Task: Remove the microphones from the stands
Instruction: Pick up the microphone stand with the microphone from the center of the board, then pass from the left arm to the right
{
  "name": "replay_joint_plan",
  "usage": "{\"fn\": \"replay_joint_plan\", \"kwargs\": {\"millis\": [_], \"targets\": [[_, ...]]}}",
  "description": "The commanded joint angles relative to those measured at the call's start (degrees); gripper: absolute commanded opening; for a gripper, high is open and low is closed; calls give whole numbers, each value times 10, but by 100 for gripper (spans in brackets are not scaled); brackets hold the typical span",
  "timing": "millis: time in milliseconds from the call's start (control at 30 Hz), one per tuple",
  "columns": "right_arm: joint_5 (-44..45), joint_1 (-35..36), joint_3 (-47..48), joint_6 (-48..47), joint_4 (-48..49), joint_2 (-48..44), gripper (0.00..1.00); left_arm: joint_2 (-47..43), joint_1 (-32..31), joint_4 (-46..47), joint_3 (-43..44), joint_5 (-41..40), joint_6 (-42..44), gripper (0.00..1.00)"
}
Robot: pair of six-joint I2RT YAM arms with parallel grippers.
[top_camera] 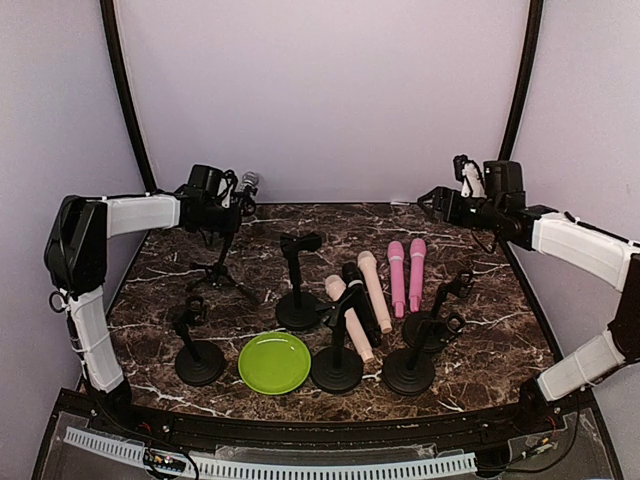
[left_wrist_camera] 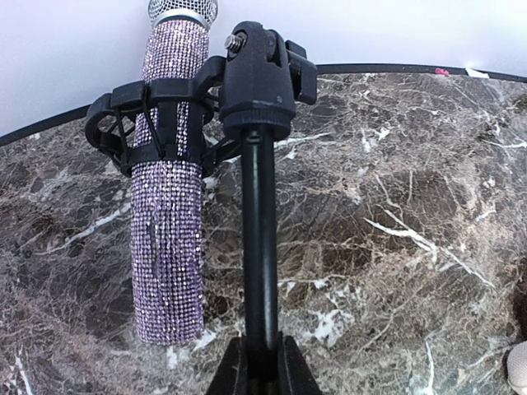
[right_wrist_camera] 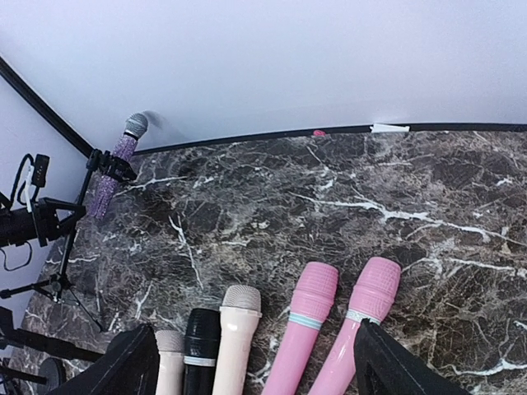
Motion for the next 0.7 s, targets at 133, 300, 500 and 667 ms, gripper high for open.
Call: {"fn": "replay_joint_plan", "kwargs": {"millis": [133,300,500,667], "targets": [[-29,70,79,23,23,-29,85,-233,5,281,-198,48,24,0],[-1,165,141,30,27,5,87,-335,-1,392,-286,75,33,0],[35,257,224,39,27,78,86,-416,-25,456,-361,72,43,0],[75,316,292,35,27,127,84,-466,-69,486,-394,30,62,0]]}}
